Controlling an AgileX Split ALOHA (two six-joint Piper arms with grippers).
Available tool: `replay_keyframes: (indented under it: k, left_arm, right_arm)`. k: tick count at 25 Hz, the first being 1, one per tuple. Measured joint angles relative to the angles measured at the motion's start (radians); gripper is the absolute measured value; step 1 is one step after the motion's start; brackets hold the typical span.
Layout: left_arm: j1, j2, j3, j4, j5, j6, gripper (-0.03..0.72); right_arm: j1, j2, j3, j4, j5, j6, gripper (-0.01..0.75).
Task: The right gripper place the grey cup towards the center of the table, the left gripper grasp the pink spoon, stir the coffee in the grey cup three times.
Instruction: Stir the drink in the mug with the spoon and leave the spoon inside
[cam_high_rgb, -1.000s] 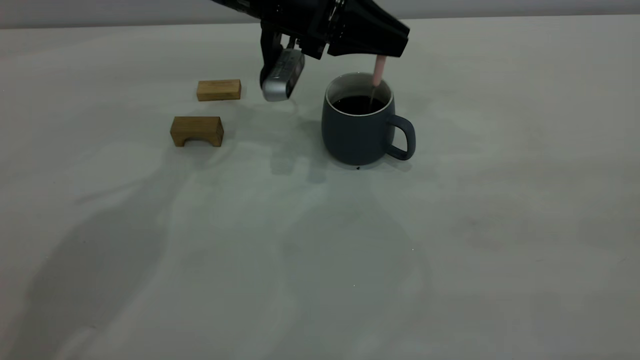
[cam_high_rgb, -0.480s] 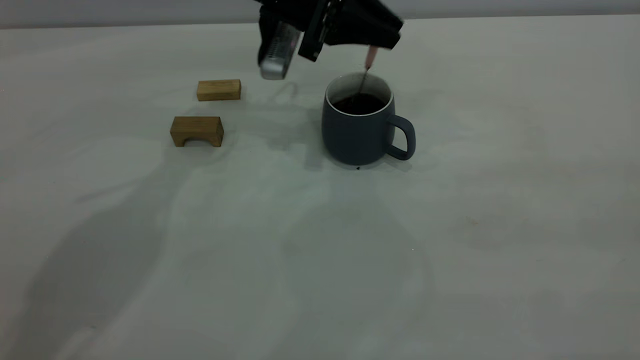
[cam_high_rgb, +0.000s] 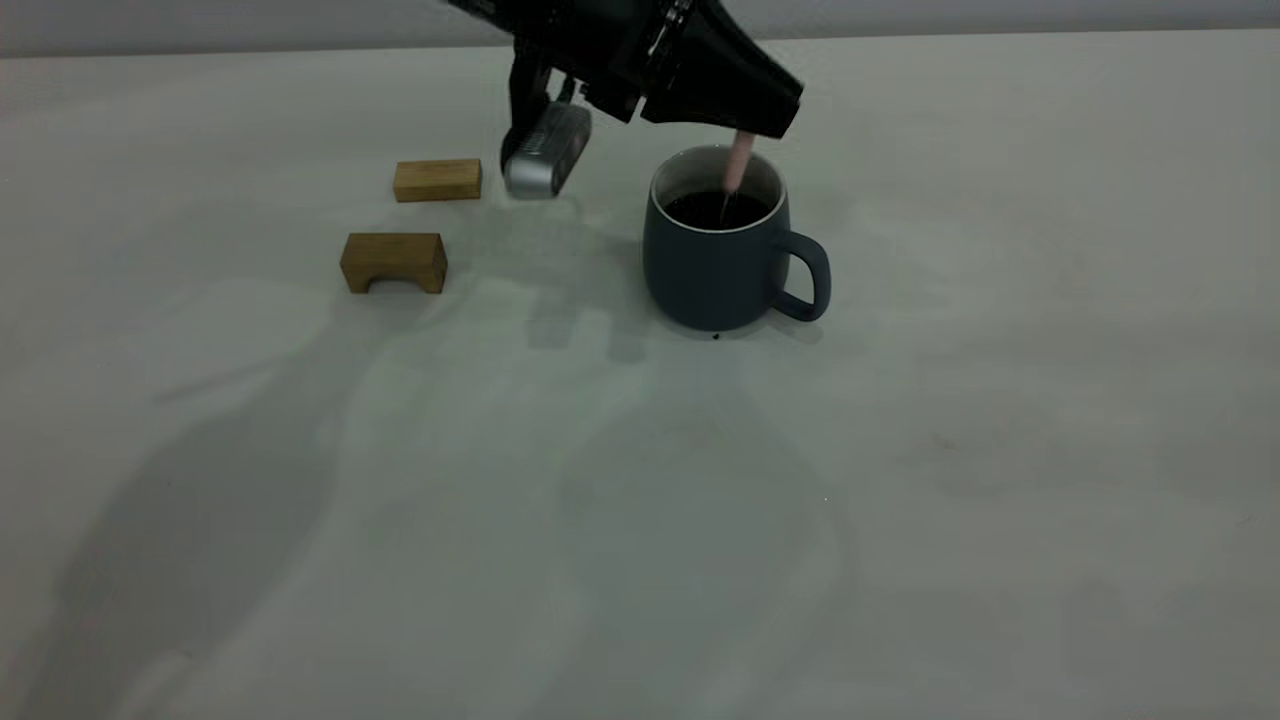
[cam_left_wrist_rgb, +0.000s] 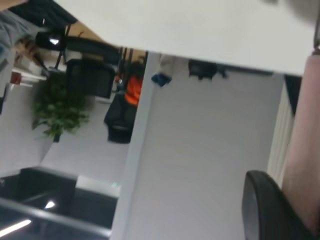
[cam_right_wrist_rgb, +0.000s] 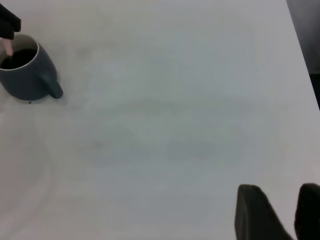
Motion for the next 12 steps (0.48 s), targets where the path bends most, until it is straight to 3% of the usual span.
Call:
replay_keyframes:
  k: [4, 12]
  left_arm:
    - [0.006, 0.0, -0.029, 0.052, -0.013, 0.028, 0.158]
    - [-0.002, 0.0, -0.048, 0.02, -0.103, 0.29, 0.158]
  right_arm:
    - [0.0, 0.0, 0.0, 0.0, 0.0, 0.0, 0.238]
    - [0.0, 0.0, 0.0, 0.0, 0.0, 0.0, 0.238]
